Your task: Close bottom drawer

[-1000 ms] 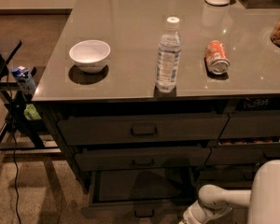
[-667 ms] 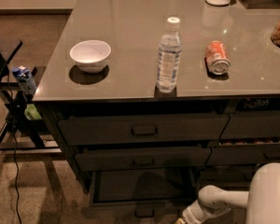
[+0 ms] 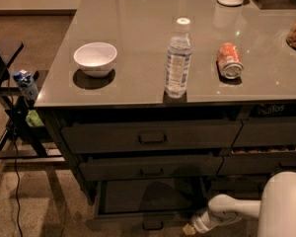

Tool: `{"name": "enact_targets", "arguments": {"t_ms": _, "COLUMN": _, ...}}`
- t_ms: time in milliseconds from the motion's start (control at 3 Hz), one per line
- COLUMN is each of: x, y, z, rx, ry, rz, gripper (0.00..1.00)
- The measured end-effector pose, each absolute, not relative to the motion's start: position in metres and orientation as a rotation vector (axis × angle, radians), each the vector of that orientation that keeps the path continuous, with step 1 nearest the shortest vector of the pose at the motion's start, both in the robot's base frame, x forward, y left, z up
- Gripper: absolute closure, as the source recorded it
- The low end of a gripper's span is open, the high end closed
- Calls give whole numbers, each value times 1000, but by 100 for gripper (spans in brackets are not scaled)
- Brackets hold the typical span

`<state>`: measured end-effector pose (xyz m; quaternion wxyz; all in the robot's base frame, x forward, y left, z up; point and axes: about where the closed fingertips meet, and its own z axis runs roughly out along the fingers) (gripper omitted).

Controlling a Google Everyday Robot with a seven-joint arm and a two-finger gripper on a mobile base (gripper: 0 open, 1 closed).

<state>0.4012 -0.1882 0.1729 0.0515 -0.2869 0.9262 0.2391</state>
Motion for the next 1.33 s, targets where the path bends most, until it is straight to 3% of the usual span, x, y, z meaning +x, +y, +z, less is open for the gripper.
{"name": "enact_targets", "arguments": {"t_ms": 333, "x": 411, "y": -184, "z": 165, "rx": -871, "ry": 2794, "rz": 709, "gripper": 100}}
{"name": "enact_targets", "arguments": {"t_ms": 1333, "x": 417, "y": -180, "z": 165, "rx": -867, "ry": 2788, "rz": 718, "gripper": 34}}
